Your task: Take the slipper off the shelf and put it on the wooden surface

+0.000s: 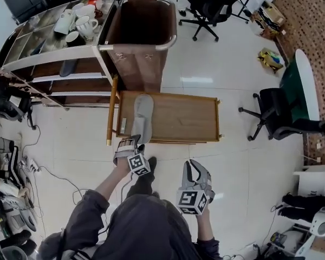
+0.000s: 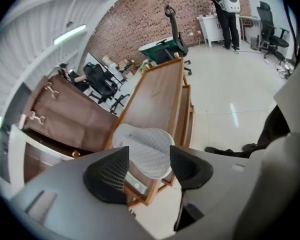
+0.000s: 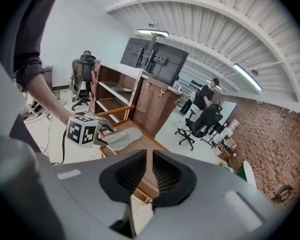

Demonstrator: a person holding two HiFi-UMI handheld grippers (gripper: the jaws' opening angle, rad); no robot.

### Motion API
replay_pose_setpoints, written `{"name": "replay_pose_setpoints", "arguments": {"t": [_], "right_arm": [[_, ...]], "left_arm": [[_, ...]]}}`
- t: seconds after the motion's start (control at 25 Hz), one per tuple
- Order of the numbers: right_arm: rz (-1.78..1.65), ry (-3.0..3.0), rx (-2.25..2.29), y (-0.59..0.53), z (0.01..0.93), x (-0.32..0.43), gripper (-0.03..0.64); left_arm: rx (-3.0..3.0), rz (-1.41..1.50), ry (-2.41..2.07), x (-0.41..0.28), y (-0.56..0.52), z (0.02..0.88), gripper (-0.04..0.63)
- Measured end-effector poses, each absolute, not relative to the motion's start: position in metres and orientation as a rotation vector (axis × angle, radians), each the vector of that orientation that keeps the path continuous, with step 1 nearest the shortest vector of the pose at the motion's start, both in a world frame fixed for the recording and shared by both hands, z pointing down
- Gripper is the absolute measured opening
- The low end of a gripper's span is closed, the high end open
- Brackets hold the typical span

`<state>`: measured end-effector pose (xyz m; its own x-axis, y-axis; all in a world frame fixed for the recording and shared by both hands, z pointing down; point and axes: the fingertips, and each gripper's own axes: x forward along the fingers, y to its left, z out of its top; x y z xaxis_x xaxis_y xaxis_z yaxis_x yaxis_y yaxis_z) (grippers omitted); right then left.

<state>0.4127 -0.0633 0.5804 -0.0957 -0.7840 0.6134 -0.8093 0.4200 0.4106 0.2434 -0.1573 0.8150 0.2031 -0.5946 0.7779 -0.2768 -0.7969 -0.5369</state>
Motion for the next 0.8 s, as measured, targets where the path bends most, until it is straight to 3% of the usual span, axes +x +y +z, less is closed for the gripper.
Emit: {"name": "replay_pose_setpoints", "arguments": {"t": [0.2, 0.36, 0.56, 0.8], "right_arm": [[-0.038, -1.952, 1.288, -0.027, 0.572, 0.4, 0.04], [-0.128, -2.012, 1.272, 0.014, 0.56, 0.388, 0.04], [-0.233, -2.035, 1.233, 0.079, 0.556, 0.374, 0.04], [-0.256, -2.053, 1.222, 0.147, 0.562, 0.368, 0.003]], "left_arm": [[-2.175, -1.628, 0.847, 0.24, -0.116, 0.781, 0.305], [-2.146, -1.443, 1.044, 0.234, -0.067, 0.717, 0.291], [-2.112, -1.239, 1.184, 0.23, 0.039, 0.632, 0.252], [-2.101, -1.065, 1.201, 0.233, 0.147, 0.578, 0.126]]}}
